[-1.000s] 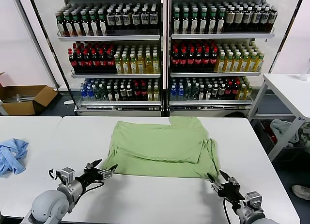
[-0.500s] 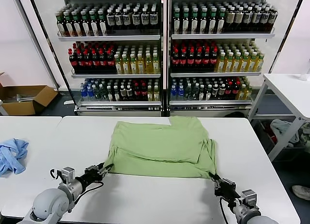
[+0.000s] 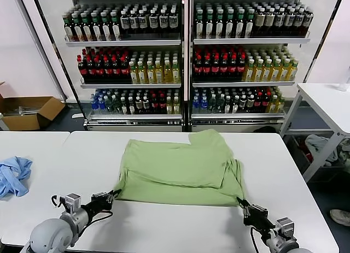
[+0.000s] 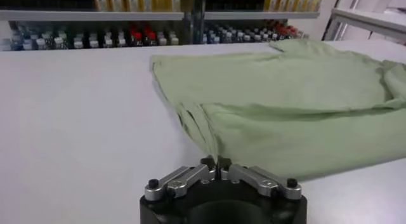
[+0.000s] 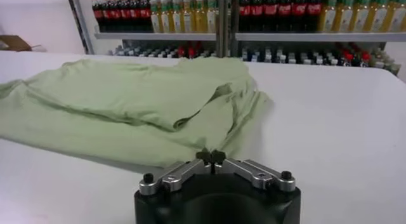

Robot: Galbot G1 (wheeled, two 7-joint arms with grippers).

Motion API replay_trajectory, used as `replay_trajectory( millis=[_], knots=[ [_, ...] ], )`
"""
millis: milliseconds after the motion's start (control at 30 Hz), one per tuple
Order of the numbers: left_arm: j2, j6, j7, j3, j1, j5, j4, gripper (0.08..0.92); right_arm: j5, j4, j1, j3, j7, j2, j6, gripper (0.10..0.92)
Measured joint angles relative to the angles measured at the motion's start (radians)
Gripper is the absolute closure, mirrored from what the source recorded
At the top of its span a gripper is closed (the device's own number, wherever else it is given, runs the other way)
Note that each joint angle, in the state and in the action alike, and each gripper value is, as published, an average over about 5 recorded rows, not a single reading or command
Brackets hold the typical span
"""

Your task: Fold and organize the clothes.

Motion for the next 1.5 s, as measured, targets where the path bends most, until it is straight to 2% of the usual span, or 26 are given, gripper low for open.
replay_trajectory(
  millis=[233, 700, 800, 867, 1200, 1500],
  knots=[
    [0.008, 0.032, -0.026, -0.061, 0.123, 0.021, -0.109, 0.907, -0.023, 0.075, -0.112, 0.042, -0.011, 0.007, -0.014, 0.919],
    [-0.022, 0.053, -0.036, -0.269, 0.475, 0.054, -0.327, 0.907, -0.1, 0.2, -0.346, 0.079, -0.027, 0.033, 0.001, 0.903],
    [-0.024, 0.054, -0.032, -0.288, 0.512, 0.061, -0.353, 0.892, -0.103, 0.216, -0.367, 0.087, -0.028, 0.036, 0.008, 0.836],
    [-0.021, 0.055, -0.031, -0.298, 0.528, 0.062, -0.365, 0.854, -0.101, 0.224, -0.375, 0.093, -0.031, 0.037, 0.015, 0.776],
    [0.01, 0.06, -0.024, -0.356, 0.514, 0.037, -0.376, 0.569, -0.031, 0.235, -0.331, 0.153, -0.062, 0.007, 0.037, 0.49],
    [0.073, 0.044, 0.01, -0.366, 0.393, -0.026, -0.303, 0.309, 0.095, 0.129, -0.093, 0.17, -0.12, -0.103, -0.035, 0.241]
  ],
)
